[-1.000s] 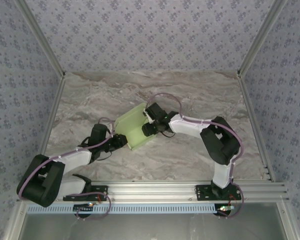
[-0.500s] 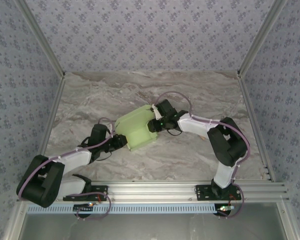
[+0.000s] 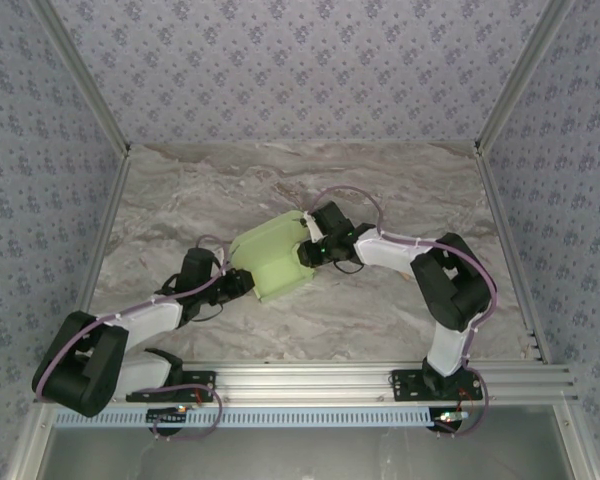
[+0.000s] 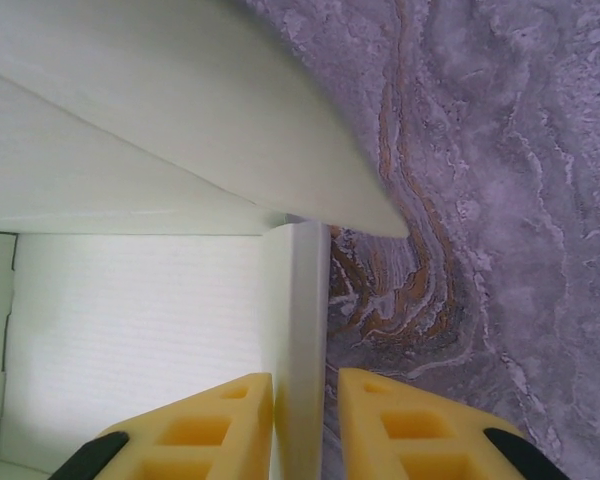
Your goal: Fold the paper box
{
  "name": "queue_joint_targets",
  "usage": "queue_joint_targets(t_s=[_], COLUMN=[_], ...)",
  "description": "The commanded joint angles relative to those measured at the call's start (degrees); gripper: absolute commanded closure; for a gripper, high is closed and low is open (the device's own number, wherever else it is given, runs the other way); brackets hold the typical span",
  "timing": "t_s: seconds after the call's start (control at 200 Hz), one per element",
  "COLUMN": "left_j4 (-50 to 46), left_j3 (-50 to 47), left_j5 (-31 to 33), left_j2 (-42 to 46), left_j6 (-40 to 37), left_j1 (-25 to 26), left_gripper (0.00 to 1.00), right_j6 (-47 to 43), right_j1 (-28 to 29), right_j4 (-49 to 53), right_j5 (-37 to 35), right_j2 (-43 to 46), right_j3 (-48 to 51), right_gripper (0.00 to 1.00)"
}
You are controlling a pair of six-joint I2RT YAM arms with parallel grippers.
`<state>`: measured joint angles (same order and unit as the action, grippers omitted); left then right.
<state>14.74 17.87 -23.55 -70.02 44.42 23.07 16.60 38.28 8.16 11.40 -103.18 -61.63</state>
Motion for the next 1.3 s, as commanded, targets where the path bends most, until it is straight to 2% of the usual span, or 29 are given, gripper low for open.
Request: queue_joint_targets(t_s=[0.0,0.25,0.565,0.824,1.294], left_j4=[-0.51,-0.37,0.77,0.88,3.10], left_j3=[1.40,1.53,1.28,1.20,2.17], left_j5=[-0.01,-0.20,-0.54,-0.56,-1.23], left_j2=[1.14,1.12,0.50,0.50,-2.04], left_j6=[-1.24,-1.17,-0.65,-0.77,-0.73], left_j1=[0.57,0.57,0.65,0.61,0.65], left_gripper=[0.76,0.76,0.76,0.76,0.77], right_j6=[-1.04,-2.09,-2.12,-1.04,-10.67], right_j1=[0.47,2.28,7.34,10.35,15.98], right_j4=[0.24,1.72,7.13,9.87,21.45], right_j5=[0.03,-3.76,-15.07,-19.47,-25.48], right_j2=[-1.15,-1.24,-4.23,-7.47,-10.11], right_j3=[0.39,-0.29,-3.10,-4.59,-14.51], right_gripper=[0.77,0.84,0.85,0.86,0.89])
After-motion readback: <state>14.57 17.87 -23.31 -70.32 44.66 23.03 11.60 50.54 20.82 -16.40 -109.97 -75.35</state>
